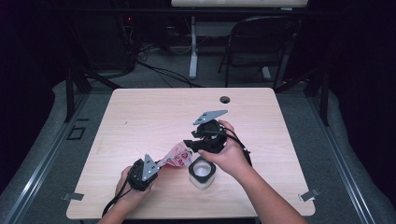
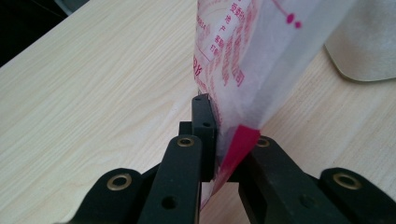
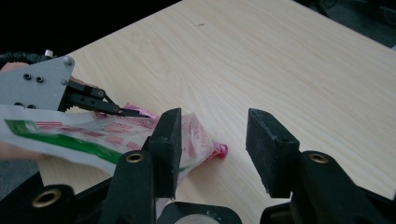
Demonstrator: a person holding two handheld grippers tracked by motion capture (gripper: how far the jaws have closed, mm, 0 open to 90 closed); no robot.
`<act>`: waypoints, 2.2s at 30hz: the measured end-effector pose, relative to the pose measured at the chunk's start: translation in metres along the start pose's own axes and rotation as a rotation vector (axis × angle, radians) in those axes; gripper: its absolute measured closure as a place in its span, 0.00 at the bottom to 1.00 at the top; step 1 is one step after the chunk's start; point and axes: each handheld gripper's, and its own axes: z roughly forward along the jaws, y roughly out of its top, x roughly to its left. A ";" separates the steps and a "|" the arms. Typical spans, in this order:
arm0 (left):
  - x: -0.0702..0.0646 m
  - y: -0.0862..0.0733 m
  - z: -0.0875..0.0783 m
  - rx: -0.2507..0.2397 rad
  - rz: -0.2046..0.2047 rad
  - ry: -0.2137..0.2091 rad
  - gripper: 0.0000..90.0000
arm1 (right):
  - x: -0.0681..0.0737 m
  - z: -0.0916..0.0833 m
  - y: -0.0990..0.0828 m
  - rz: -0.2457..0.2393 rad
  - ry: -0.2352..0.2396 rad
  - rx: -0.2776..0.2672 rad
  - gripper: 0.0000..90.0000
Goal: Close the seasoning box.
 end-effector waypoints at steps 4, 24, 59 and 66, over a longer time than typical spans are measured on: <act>0.002 -0.001 0.001 -0.001 -0.025 -0.007 0.98 | -0.002 -0.011 -0.004 0.014 -0.016 -0.050 0.62; 0.025 -0.012 0.006 -0.010 -0.247 -0.114 0.97 | -0.008 -0.042 -0.029 0.069 -0.028 -0.153 0.60; 0.033 -0.021 0.008 -0.026 -0.315 -0.142 0.97 | -0.018 -0.056 -0.057 0.151 -0.050 -0.242 0.56; 0.039 -0.022 0.003 -0.052 -0.338 -0.124 0.98 | -0.021 -0.058 -0.059 0.172 -0.048 -0.252 0.56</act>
